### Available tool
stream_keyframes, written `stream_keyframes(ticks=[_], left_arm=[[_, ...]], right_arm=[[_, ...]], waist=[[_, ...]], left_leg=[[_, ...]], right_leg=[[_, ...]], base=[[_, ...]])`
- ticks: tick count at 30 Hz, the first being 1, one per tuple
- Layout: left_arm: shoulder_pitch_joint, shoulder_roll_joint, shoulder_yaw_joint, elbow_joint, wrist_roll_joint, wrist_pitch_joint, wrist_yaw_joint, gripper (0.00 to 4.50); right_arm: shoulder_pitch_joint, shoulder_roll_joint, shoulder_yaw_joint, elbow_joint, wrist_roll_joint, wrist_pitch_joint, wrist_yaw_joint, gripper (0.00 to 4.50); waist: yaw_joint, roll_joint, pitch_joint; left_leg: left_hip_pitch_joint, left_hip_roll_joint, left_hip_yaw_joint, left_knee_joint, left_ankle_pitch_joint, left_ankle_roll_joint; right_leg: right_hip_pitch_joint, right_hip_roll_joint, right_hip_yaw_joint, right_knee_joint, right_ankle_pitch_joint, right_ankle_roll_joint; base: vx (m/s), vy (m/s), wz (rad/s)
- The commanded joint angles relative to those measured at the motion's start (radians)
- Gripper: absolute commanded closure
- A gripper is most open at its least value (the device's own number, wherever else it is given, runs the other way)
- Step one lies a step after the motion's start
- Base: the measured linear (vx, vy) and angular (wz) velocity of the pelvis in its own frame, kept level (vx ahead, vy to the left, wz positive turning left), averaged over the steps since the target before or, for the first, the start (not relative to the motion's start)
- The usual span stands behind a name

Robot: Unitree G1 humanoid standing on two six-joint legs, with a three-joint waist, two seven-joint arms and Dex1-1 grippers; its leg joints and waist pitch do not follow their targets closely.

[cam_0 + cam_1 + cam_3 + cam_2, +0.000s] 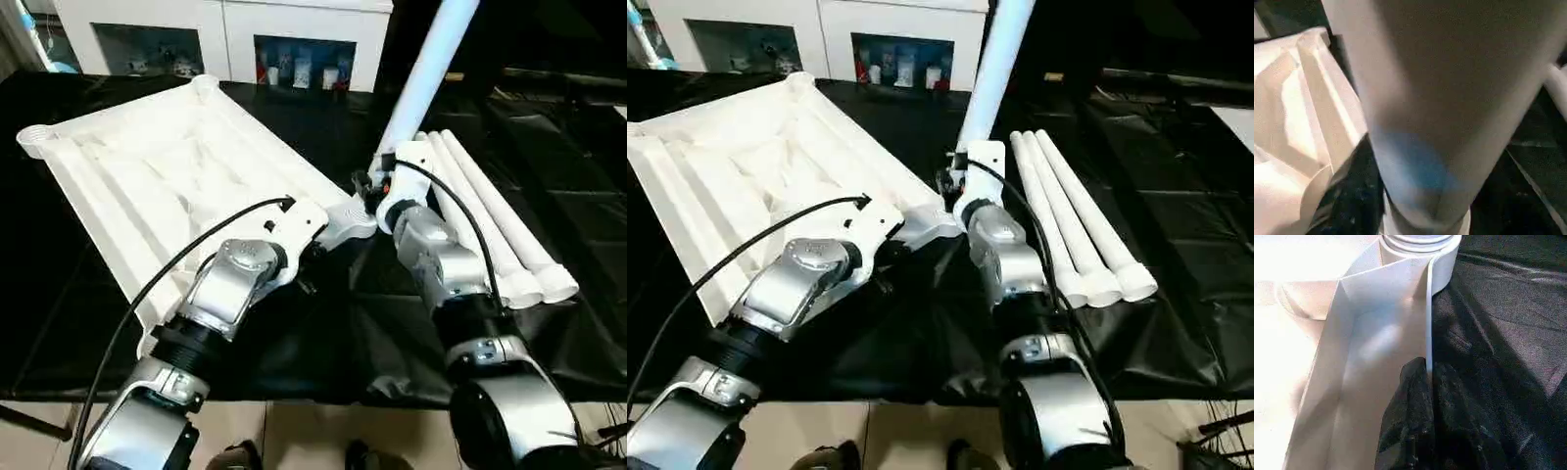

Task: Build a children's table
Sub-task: Rotate table base

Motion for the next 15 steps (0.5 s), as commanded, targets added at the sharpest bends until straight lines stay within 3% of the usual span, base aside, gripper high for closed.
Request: stream_keyframes(ticks=[1,3,8,15], left_arm=[[0.005,-0.009,-0.016,0.033,0.012,-0.006,0.006,4.50],[0.005,-0.009,-0.016,0.034,0.011,-0.008,0.005,4.50],[0.001,-0.007,-0.016,0.042,0.007,-0.016,0.002,4.50],[-0.005,0.001,-0.016,0.048,0.009,-0.029,-0.010,4.50]], right_arm=[[0.041,0.028,0.011,0.097,0.020,0.056,0.041,1.85],[0.037,0.026,0.010,0.096,0.018,0.054,0.046,1.62],[0.014,0.011,0.010,0.092,0.012,0.038,0.074,1.25],[0.004,-0.012,0.029,0.062,0.005,0.001,0.127,0.66]], waist=[[-0.012,0.006,-0.024],[-0.012,0.004,-0.028],[-0.010,0.005,-0.022],[-0.002,0.009,-0.024]], left_leg=[[0.038,0.077,-0.059,-0.087,-0.591,-0.029],[0.029,0.079,-0.060,-0.089,-0.560,-0.031],[0.026,0.080,-0.051,-0.087,-0.522,-0.022],[0.018,0.085,-0.034,-0.079,-0.376,0.004]], right_leg=[[-0.017,-0.074,0.030,-0.084,-0.623,-0.055],[-0.008,-0.074,0.029,-0.075,-0.576,-0.069],[-0.010,-0.075,0.032,-0.074,-0.549,-0.096],[-0.001,-0.078,0.040,-0.058,-0.387,-0.168]], base=[[0.000,0.000,0.00],[0.000,0.000,0.00],[0.000,0.000,0.00],[0.000,0.000,0.00]])
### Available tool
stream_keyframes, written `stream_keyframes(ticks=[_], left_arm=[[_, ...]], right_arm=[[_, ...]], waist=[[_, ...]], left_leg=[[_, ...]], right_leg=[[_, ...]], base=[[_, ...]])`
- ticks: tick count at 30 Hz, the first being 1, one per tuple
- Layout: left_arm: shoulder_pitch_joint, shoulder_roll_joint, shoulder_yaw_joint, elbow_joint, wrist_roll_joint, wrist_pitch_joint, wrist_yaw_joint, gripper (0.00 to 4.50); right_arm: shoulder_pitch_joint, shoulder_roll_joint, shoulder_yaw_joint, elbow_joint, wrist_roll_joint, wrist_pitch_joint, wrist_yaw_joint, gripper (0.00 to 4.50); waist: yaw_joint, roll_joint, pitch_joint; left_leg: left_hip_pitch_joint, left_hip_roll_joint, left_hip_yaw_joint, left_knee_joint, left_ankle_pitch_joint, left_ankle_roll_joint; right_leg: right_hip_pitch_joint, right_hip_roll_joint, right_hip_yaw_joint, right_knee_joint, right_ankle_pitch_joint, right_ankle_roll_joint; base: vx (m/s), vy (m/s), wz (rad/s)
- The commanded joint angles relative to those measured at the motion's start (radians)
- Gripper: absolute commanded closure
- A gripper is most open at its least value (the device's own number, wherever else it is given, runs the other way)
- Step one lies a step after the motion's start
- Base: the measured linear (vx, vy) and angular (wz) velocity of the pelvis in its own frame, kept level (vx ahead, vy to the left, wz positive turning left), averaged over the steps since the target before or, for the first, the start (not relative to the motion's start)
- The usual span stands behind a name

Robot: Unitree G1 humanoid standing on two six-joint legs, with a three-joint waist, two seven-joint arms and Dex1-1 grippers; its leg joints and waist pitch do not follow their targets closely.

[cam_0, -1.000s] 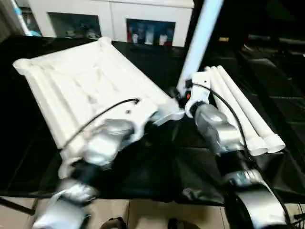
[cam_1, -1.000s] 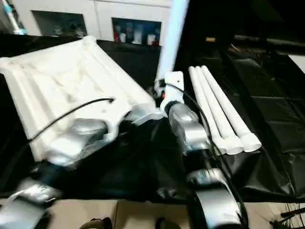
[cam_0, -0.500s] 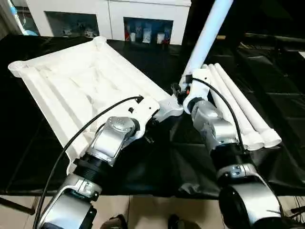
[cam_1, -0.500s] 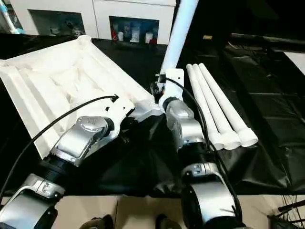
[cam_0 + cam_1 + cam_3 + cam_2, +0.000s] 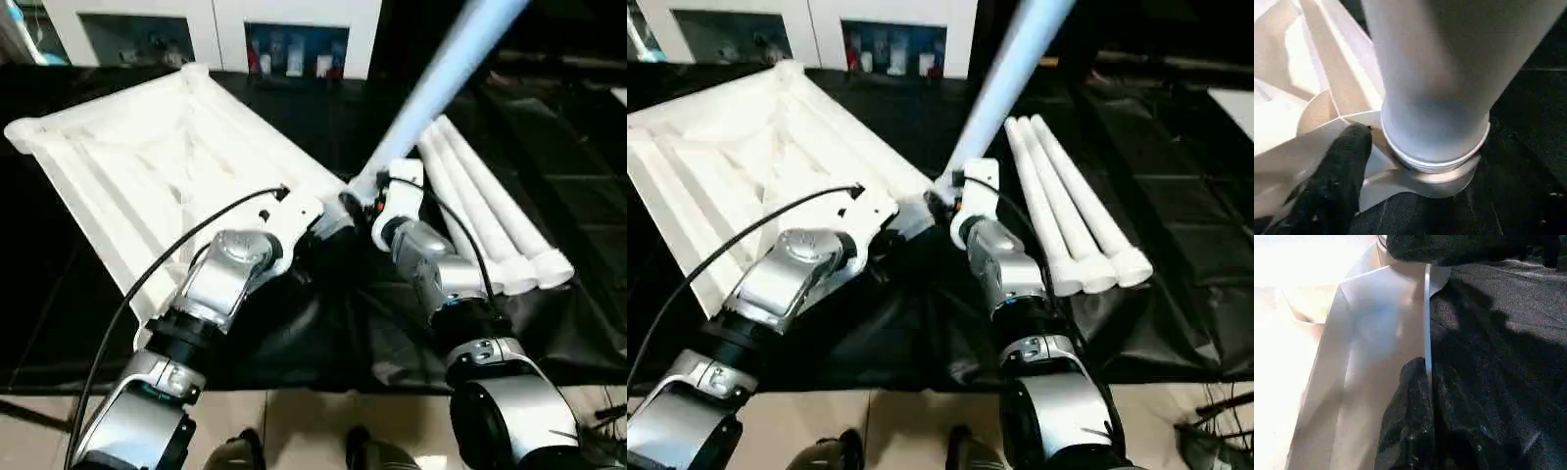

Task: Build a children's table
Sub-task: Rotate table base

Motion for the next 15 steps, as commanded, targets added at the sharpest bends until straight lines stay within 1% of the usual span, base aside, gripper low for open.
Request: stream_keyframes(ticks=[1,2,3,5,6,7,11,12,13,15], left_arm=[[0.023,-0.011,-0.026,0.043,0.000,-0.005,-0.006,4.50],[0.023,-0.006,-0.026,0.040,0.002,-0.005,-0.010,4.50],[0.022,-0.003,-0.027,0.038,0.005,-0.007,-0.012,4.50],[0.022,-0.003,-0.027,0.037,0.005,-0.008,-0.012,4.50],[0.022,-0.002,-0.026,0.037,0.006,-0.008,-0.013,4.50],[0.023,-0.002,-0.027,0.036,0.006,-0.008,-0.013,4.50],[0.025,-0.001,-0.031,0.034,0.007,-0.008,-0.016,4.50],[0.026,-0.001,-0.032,0.034,0.007,-0.008,-0.017,4.50],[0.026,0.000,-0.033,0.034,0.007,-0.009,-0.018,4.50],[0.026,0.000,-0.035,0.035,0.008,-0.010,-0.020,4.50]], right_arm=[[0.003,0.005,0.027,-0.015,-0.003,0.005,0.030,0.66],[0.008,0.002,0.027,-0.036,-0.005,-0.007,0.028,0.44],[0.008,-0.001,0.025,-0.044,-0.007,-0.009,0.021,0.35],[0.009,-0.004,0.025,-0.046,-0.011,-0.015,0.020,0.35],[0.009,-0.006,0.025,-0.047,-0.014,-0.020,0.020,0.35],[0.011,-0.008,0.024,-0.051,-0.014,-0.029,0.023,0.35],[0.017,-0.009,0.011,-0.059,-0.004,-0.054,0.028,0.35],[0.020,-0.009,0.011,-0.060,-0.005,-0.058,0.029,0.62],[0.022,-0.010,0.012,-0.060,-0.005,-0.059,0.031,0.71],[0.027,-0.012,0.015,-0.061,-0.006,-0.058,0.034,0.76]], waist=[[-0.003,0.002,-0.050],[-0.002,0.000,-0.051],[-0.001,0.000,-0.051],[0.000,-0.001,-0.053],[0.002,-0.001,-0.053],[0.003,0.000,-0.052],[0.004,0.001,-0.054],[0.006,0.002,-0.052],[0.005,0.001,-0.052],[0.006,0.003,-0.055]], left_leg=[[0.035,0.084,-0.040,-0.080,-0.377,0.004],[0.033,0.083,-0.040,-0.079,-0.353,0.011],[0.034,0.084,-0.038,-0.077,-0.339,0.015],[0.035,0.084,-0.036,-0.075,-0.322,0.019],[0.036,0.083,-0.033,-0.072,-0.304,0.027],[0.038,0.083,-0.031,-0.070,-0.303,0.031],[0.037,0.083,-0.028,-0.067,-0.279,0.038],[0.043,0.083,-0.025,-0.066,-0.308,0.034],[0.043,0.082,-0.026,-0.065,-0.319,0.032],[0.040,0.083,-0.028,-0.066,-0.311,0.031]], right_leg=[[0.014,-0.077,0.038,-0.059,-0.394,-0.157],[0.019,-0.078,0.036,-0.058,-0.396,-0.157],[0.018,-0.077,0.037,-0.058,-0.392,-0.158],[0.019,-0.077,0.037,-0.055,-0.378,-0.163],[0.018,-0.076,0.038,-0.054,-0.363,-0.168],[0.016,-0.076,0.039,-0.055,-0.367,-0.170],[0.017,-0.073,0.039,-0.050,-0.341,-0.179],[0.011,-0.071,0.040,-0.051,-0.357,-0.182],[0.011,-0.070,0.040,-0.052,-0.368,-0.179],[0.015,-0.071,0.038,-0.048,-0.361,-0.176]], base=[[0.000,0.000,0.00],[0.000,0.000,0.00],[0.000,0.000,0.00],[0.000,0.000,0.00],[0.000,0.000,0.00],[0.000,0.000,0.00],[0.000,0.000,0.00],[0.000,0.000,0.00],[0.000,0.000,0.00],[0.000,0.000,0.00]])
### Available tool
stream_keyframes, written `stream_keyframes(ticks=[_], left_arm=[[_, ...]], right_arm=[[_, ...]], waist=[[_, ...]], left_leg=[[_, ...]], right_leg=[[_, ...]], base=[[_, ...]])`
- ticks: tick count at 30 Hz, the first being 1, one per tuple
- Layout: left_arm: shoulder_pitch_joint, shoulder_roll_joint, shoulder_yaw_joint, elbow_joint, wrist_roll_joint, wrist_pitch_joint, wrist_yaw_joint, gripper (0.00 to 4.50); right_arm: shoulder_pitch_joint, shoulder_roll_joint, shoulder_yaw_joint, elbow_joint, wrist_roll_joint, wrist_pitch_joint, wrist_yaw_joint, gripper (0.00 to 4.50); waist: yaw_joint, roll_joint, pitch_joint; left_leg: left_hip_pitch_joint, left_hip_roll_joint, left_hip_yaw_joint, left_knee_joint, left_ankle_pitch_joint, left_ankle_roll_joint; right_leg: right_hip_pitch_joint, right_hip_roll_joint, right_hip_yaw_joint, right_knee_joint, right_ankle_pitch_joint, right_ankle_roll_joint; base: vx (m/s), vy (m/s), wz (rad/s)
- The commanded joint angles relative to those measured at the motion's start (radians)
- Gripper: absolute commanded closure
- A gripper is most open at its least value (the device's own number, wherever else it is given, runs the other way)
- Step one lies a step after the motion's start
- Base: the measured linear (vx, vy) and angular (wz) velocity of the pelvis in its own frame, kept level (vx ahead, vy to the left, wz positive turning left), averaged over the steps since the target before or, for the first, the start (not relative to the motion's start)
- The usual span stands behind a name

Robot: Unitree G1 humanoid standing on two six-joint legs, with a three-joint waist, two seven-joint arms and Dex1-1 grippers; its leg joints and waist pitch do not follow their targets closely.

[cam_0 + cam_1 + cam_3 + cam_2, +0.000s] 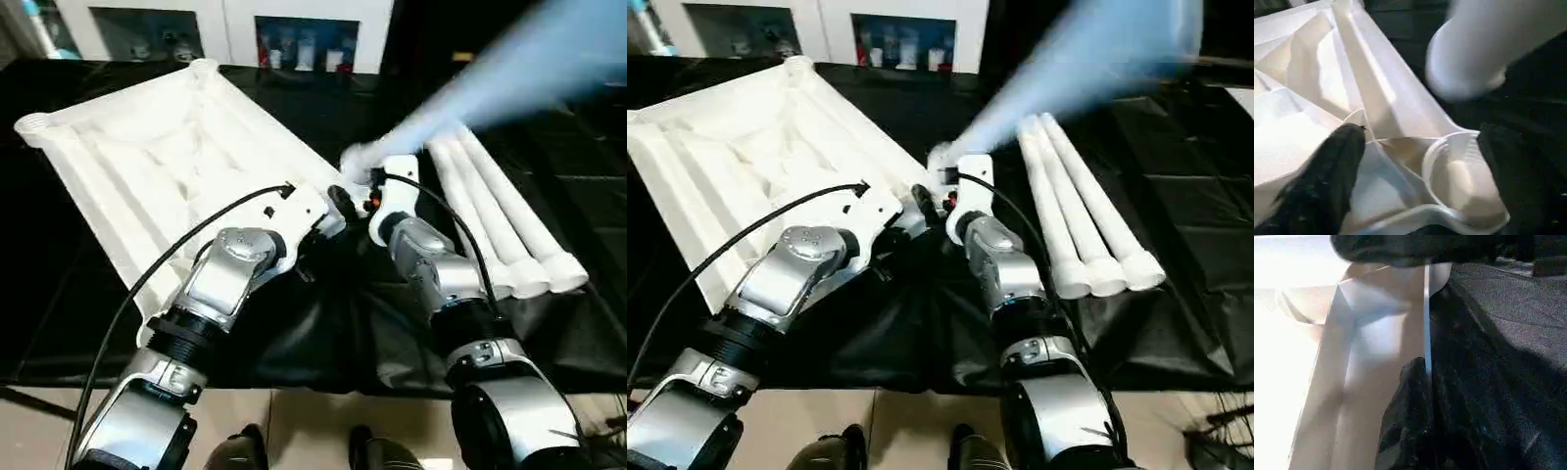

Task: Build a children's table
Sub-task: Rotate table base

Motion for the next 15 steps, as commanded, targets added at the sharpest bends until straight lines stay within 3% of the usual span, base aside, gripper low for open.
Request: stream_keyframes(ticks=[1,3,10,14,15], left_arm=[[0.028,-0.003,-0.025,0.047,0.009,-0.001,0.001,4.50],[0.030,0.000,-0.028,0.046,0.012,-0.002,-0.001,4.50],[0.045,0.014,-0.040,0.044,0.022,-0.026,-0.013,4.50],[0.074,0.067,-0.082,0.025,0.048,-0.136,-0.060,4.50],[0.077,0.073,-0.086,0.022,0.049,-0.143,-0.066,4.50]], right_arm=[[0.018,-0.005,-0.001,-0.027,0.000,-0.009,0.004,0.90],[0.021,-0.006,0.000,-0.029,-0.001,-0.009,0.005,1.14],[0.065,0.006,0.016,-0.077,0.002,0.007,0.010,1.66],[0.104,0.016,0.045,-0.127,-0.016,0.022,0.011,1.86],[0.106,0.016,0.047,-0.132,-0.018,0.021,0.010,1.86]], waist=[[-0.003,0.000,-0.059],[-0.004,0.001,-0.060],[-0.004,-0.002,-0.062],[-0.006,-0.002,-0.066],[-0.006,0.002,-0.070]], left_leg=[[0.037,0.080,-0.035,-0.068,-0.305,0.017],[0.037,0.080,-0.034,-0.068,-0.295,0.017],[0.031,0.078,-0.036,-0.066,-0.277,0.028],[0.026,0.079,-0.040,-0.068,-0.274,0.028],[0.029,0.079,-0.039,-0.067,-0.273,0.024]], right_leg=[[0.021,-0.067,0.037,-0.064,-0.353,-0.156],[0.022,-0.065,0.036,-0.060,-0.323,-0.163],[0.028,-0.070,0.035,-0.062,-0.354,-0.151],[0.031,-0.071,0.033,-0.063,-0.385,-0.136],[0.030,-0.070,0.033,-0.062,-0.383,-0.134]], base=[[0.000,0.000,0.00],[0.000,0.000,0.00],[0.000,0.000,0.00],[0.000,0.000,0.00],[0.000,0.000,0.00]])
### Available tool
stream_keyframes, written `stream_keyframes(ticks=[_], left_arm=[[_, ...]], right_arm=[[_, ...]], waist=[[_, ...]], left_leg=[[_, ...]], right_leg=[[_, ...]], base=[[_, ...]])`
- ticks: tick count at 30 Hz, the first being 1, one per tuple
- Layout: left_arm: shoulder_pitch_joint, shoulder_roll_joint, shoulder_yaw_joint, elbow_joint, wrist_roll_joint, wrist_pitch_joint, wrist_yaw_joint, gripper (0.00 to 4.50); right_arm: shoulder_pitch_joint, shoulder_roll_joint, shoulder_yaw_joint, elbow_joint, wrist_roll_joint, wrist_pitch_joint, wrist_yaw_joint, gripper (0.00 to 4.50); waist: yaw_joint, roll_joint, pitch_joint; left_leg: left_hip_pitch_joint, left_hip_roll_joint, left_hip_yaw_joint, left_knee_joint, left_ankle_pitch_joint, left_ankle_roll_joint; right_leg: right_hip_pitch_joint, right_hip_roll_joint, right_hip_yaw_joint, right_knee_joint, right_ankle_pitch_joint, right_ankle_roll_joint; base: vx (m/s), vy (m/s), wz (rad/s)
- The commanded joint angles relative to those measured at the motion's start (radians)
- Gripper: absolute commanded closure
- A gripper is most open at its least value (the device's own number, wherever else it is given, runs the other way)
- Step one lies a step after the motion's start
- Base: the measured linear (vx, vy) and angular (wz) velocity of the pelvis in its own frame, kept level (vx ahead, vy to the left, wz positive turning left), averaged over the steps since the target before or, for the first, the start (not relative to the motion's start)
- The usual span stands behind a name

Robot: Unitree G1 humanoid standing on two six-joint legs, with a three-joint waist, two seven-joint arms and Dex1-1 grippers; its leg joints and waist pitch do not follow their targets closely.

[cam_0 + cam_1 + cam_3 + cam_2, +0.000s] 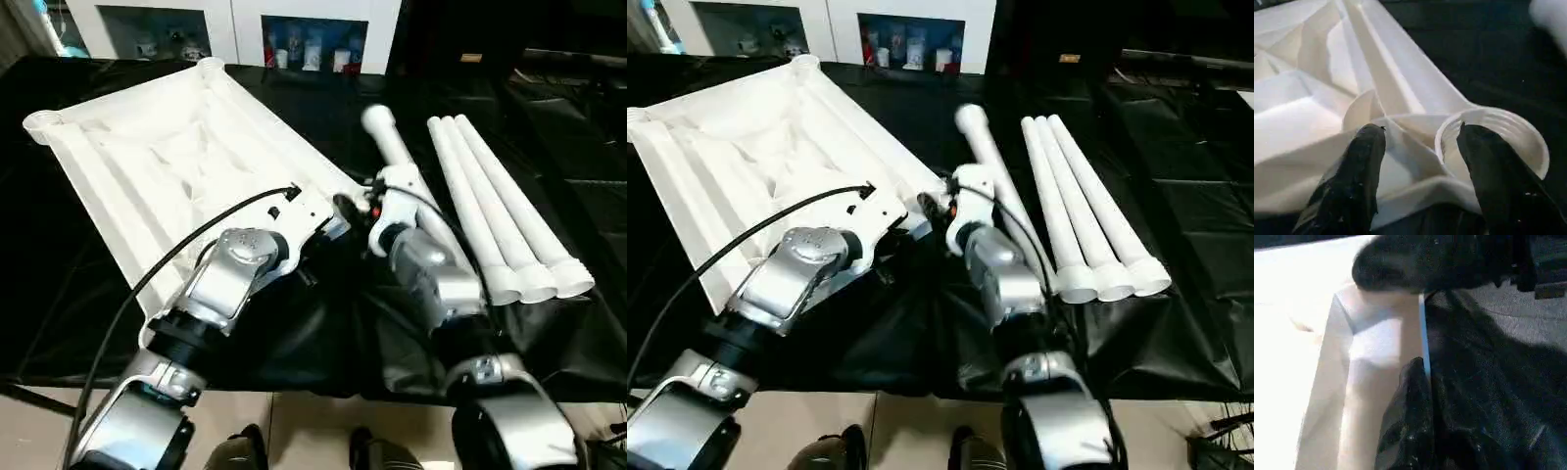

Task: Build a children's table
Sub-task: Rotate table base

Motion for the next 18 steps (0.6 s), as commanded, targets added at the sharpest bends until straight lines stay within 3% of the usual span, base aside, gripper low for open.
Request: stream_keyframes(ticks=[1,4,5,7,9,10,12,14,15,16,18], left_arm=[[0.064,0.042,-0.051,0.030,0.020,-0.063,-0.060,4.50],[0.096,0.094,-0.072,0.006,0.018,-0.167,-0.129,4.50],[0.112,0.119,-0.085,-0.007,0.011,-0.249,-0.177,4.50],[0.141,0.178,-0.106,-0.029,0.014,-0.352,-0.245,4.50],[0.151,0.198,-0.104,-0.029,0.012,-0.384,-0.259,4.50],[0.161,0.221,-0.098,-0.030,0.006,-0.416,-0.279,4.50],[0.176,0.262,-0.087,-0.025,-0.002,-0.473,-0.302,4.50],[0.182,0.274,-0.081,-0.030,-0.012,-0.481,-0.321,4.50],[0.186,0.280,-0.078,-0.032,-0.019,-0.490,-0.335,4.50],[0.189,0.304,-0.072,-0.023,0.005,-0.511,-0.316,4.50],[0.198,0.325,-0.060,-0.017,0.013,-0.531,-0.315,4.50]], right_arm=[[0.017,-0.003,0.012,-0.046,-0.019,0.009,0.000,1.86],[0.026,-0.007,0.010,-0.077,-0.013,0.020,0.005,1.86],[0.030,-0.012,0.012,-0.091,-0.015,0.023,0.005,1.86],[0.042,-0.030,0.025,-0.138,-0.030,0.037,0.004,1.86],[0.047,-0.042,0.034,-0.164,-0.044,0.054,-0.004,1.86],[0.049,-0.056,0.038,-0.191,-0.050,0.082,-0.002,1.86],[0.047,-0.088,0.044,-0.238,-0.047,0.152,0.011,1.86],[0.045,-0.095,0.043,-0.242,-0.046,0.159,0.015,1.86],[0.046,-0.098,0.041,-0.247,-0.047,0.164,0.017,1.86],[0.036,-0.119,0.036,-0.243,-0.061,0.176,0.014,1.86],[0.024,-0.140,0.034,-0.235,-0.076,0.195,0.005,1.86]], waist=[[0.000,0.000,-0.068],[0.001,0.001,-0.072],[-0.001,0.001,-0.074],[0.003,-0.001,-0.076],[0.007,-0.005,-0.079],[0.012,-0.003,-0.083],[0.013,-0.008,-0.086],[0.011,-0.007,-0.094],[0.015,-0.003,-0.099],[0.014,-0.009,-0.111],[0.014,-0.009,-0.111]], left_leg=[[0.029,0.078,-0.040,-0.067,-0.273,0.023],[0.026,0.078,-0.040,-0.067,-0.253,0.017],[0.026,0.078,-0.039,-0.066,-0.241,0.017],[0.034,0.078,-0.032,-0.062,-0.250,0.026],[0.041,0.078,-0.025,-0.057,-0.262,0.022],[0.044,0.076,-0.019,-0.051,-0.224,0.028],[0.036,0.073,-0.013,-0.046,-0.191,0.040],[0.031,0.075,-0.013,-0.042,-0.163,0.040],[0.029,0.074,-0.011,-0.037,-0.114,0.045],[0.022,0.070,-0.009,-0.026,-0.040,0.058],[0.021,0.067,-0.006,-0.021,-0.016,0.069]], right_leg=[[0.025,-0.070,0.036,-0.064,-0.393,-0.130],[0.028,-0.069,0.036,-0.056,-0.358,-0.135],[0.030,-0.067,0.036,-0.052,-0.333,-0.140],[0.021,-0.065,0.039,-0.052,-0.324,-0.146],[0.013,-0.060,0.044,-0.050,-0.323,-0.145],[0.014,-0.055,0.045,-0.039,-0.261,-0.156],[0.017,-0.049,0.045,-0.027,-0.204,-0.164],[0.025,-0.049,0.042,-0.015,-0.162,-0.176],[0.030,-0.048,0.040,-0.003,-0.088,-0.190],[0.042,-0.043,0.039,0.015,0.038,-0.209],[0.042,-0.041,0.040,0.019,0.091,-0.219]], base=[[0.000,0.000,0.00],[0.000,0.000,0.00],[0.000,0.000,0.00],[0.000,0.000,0.00],[0.000,0.000,0.00],[0.057,-0.035,0.17],[0.064,-0.031,0.13],[0.073,-0.023,0.02],[0.074,-0.021,-0.02],[0.061,-0.017,-0.04],[0.000,0.000,0.00]])
